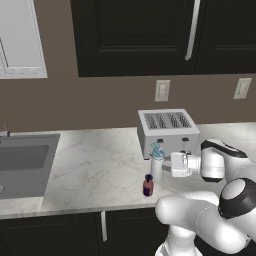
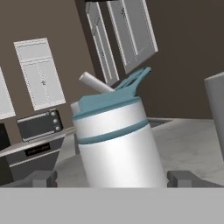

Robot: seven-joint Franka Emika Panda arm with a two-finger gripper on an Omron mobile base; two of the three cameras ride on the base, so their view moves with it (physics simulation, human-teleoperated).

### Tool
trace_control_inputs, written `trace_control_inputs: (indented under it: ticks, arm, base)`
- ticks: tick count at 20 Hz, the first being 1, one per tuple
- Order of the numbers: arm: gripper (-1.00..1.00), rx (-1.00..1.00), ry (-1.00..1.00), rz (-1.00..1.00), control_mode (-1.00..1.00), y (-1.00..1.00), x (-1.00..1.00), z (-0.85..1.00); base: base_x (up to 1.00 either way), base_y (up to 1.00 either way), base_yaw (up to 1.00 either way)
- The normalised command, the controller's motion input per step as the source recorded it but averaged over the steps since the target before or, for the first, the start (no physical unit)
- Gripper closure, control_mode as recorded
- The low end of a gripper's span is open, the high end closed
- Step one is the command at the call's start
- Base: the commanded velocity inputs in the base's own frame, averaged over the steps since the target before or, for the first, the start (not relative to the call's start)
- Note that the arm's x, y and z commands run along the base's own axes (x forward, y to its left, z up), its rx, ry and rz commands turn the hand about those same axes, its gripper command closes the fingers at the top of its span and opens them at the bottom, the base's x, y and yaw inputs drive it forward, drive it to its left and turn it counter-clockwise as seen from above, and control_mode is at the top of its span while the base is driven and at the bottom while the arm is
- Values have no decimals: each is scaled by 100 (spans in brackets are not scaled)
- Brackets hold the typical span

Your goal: Move the drinks to the dining counter.

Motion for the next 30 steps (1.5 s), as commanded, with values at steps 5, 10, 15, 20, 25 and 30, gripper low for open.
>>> trace_control_inputs:
  ticks: [5,10,15,20,25,30]
  arm:
    - [-100,0,0,0,-100,8,0,0]
    - [-100,0,0,0,-100,1,0,0]
    - [-100,0,0,0,-100,0,0,0]
    - [-100,-1,0,0,-100,2,0,0]
    - [-100,-3,0,0,-100,2,6,0]
    - [-100,-1,0,3,-100,0,10,0]
  base:
    - [0,0,0]
    - [0,0,0]
    - [0,0,0]
    - [0,0,0]
    - [0,0,0]
    - [0,0,0]
